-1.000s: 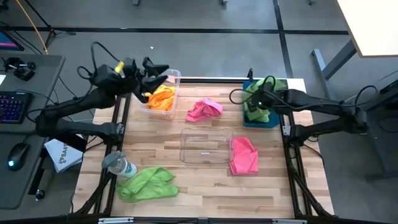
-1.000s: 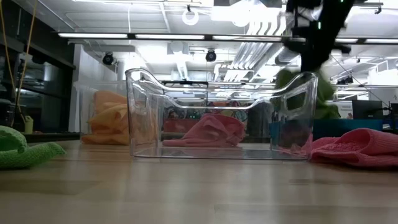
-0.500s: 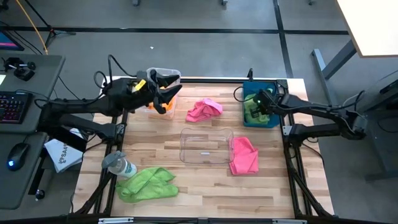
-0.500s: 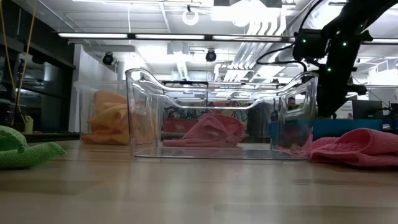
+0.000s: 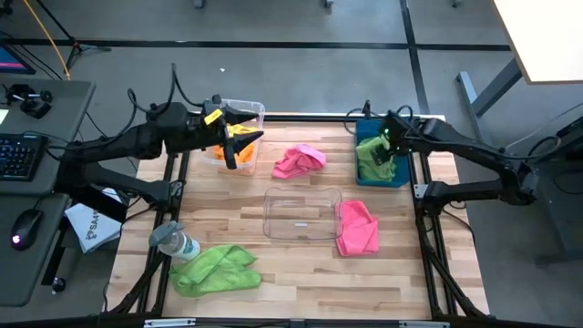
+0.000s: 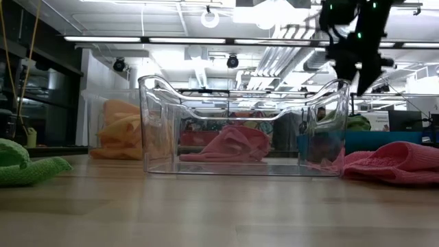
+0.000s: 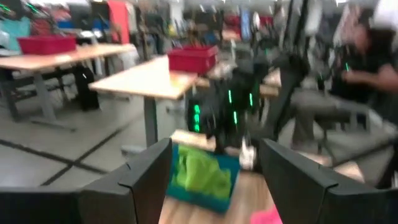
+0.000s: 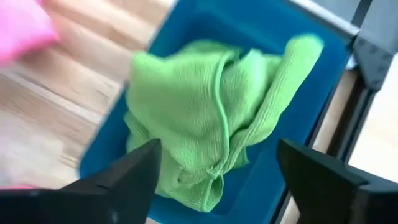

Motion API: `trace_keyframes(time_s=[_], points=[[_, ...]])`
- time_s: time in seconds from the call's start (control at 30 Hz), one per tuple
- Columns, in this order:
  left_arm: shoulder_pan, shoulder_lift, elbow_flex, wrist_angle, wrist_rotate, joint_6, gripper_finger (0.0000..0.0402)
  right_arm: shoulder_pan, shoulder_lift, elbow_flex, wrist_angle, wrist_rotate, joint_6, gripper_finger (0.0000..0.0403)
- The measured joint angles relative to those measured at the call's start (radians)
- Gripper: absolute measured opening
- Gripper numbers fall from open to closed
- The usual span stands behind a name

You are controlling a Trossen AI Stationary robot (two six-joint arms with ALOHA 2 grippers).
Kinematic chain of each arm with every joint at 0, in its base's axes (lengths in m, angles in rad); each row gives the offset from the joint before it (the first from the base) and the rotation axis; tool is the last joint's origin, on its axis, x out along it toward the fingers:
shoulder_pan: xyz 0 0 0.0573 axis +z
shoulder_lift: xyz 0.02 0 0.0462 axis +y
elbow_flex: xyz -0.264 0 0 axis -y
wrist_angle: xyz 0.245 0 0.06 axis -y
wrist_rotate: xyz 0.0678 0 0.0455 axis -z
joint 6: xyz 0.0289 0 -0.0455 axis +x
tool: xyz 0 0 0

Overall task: Sort microfiber towel by color & place in baskets
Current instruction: Put the green microfiber cloth into the blue bin

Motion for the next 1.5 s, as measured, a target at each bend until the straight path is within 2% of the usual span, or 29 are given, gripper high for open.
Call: trace_keyframes(time_s=[0.13, 0.27, 0.4, 0.57, 0.8, 0.97, 1.03, 1.2, 1.37, 1.43, 1.5], points=[[0.026, 0.002, 0.004, -0.129, 0.097, -0.029, 0.0229, 0.002, 0.0, 0.128, -0.028, -0.005, 0.072, 0.0336], [0.002, 0.052, 0.004, -0.359, 0.239, -0.057, 0.0229, 0.031, -0.001, 0.229, -0.024, -0.038, 0.115, 0.0338], [-0.11, 0.144, 0.002, -0.513, 0.353, -0.1, 0.0229, 0.07, -0.002, 0.283, -0.019, -0.044, 0.158, 0.0335], [-0.331, 0.285, 0.002, -0.7, 0.347, -0.195, 0.0229, 0.087, -0.001, 0.29, -0.029, -0.044, 0.167, 0.0335], [-0.596, 0.545, 0.002, -0.782, 0.343, -0.366, 0.0229, 0.087, 0.0, 0.29, -0.051, -0.059, 0.139, 0.0335], [-0.68, 0.697, 0.002, -0.809, 0.35, -0.557, 0.0229, 0.087, 0.0, 0.29, -0.055, -0.114, 0.042, 0.0334], [-0.711, 0.734, 0.002, -0.807, 0.32, -0.57, 0.0229, 0.087, 0.0, 0.29, -0.054, -0.117, -0.007, 0.0334], [-0.754, 0.821, 0.002, -0.806, 0.222, -0.604, 0.0229, 0.087, 0.0, 0.29, -0.043, -0.098, -0.081, 0.0334], [-0.761, 0.904, 0.006, -0.775, 0.296, -0.572, 0.0226, 0.087, 0.0, 0.29, -0.036, -0.098, -0.14, 0.0334], [-0.759, 0.928, 0.007, -0.761, 0.344, -0.544, 0.0205, 0.087, -0.001, 0.29, -0.015, -0.098, -0.142, 0.0334], [-0.746, 0.935, 0.007, -0.743, 0.379, -0.567, 0.0154, 0.087, -0.005, 0.29, 0.016, -0.098, -0.157, 0.0334]])
